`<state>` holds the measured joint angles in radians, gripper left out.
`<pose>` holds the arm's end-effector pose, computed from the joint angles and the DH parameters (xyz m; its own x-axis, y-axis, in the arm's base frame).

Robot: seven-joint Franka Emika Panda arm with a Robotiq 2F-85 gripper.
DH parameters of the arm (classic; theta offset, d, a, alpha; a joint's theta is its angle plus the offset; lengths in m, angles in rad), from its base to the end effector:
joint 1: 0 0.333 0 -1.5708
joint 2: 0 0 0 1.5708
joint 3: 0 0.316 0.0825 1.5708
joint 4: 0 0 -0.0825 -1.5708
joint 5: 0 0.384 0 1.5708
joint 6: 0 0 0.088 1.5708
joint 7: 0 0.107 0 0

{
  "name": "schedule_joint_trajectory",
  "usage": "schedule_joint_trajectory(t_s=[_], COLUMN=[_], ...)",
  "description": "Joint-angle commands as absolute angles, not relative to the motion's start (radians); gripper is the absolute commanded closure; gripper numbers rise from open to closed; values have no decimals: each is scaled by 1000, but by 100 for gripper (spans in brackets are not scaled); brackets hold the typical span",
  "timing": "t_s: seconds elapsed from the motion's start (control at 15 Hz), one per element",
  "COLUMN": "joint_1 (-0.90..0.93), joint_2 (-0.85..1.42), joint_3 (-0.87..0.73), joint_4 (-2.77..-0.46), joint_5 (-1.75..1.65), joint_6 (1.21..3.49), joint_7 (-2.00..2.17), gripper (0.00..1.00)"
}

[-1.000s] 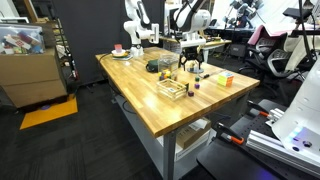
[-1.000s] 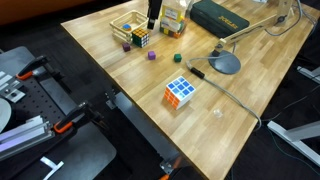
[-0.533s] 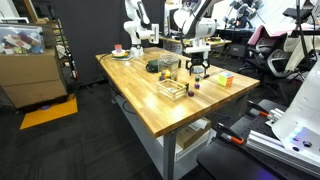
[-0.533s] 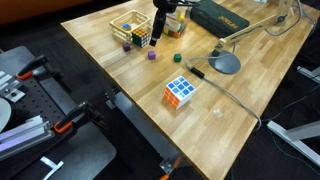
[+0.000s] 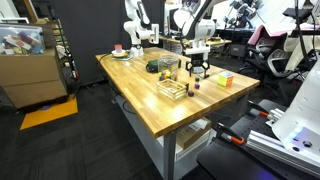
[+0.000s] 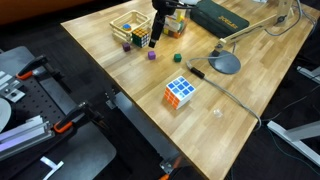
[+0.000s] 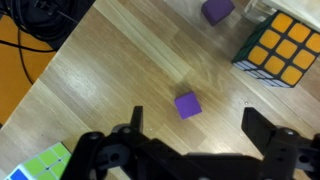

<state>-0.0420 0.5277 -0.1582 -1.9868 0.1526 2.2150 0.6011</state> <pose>0.5657 -0.1099 0.1772 0.5872 -0.7724 -0.2420 -0.7632 -0.6280 0.1524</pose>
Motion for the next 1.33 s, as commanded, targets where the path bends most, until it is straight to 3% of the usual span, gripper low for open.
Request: schedule_joint_trajectory(t_s=[0.0, 1.27], joint_1=[-71, -65], joint_2=[595, 688], joint_3=[-145, -181], joint_4=[-1933, -1894], joint_5=[214, 280], joint_6=[2196, 2194], joint_7=[588, 799], gripper=[0, 0])
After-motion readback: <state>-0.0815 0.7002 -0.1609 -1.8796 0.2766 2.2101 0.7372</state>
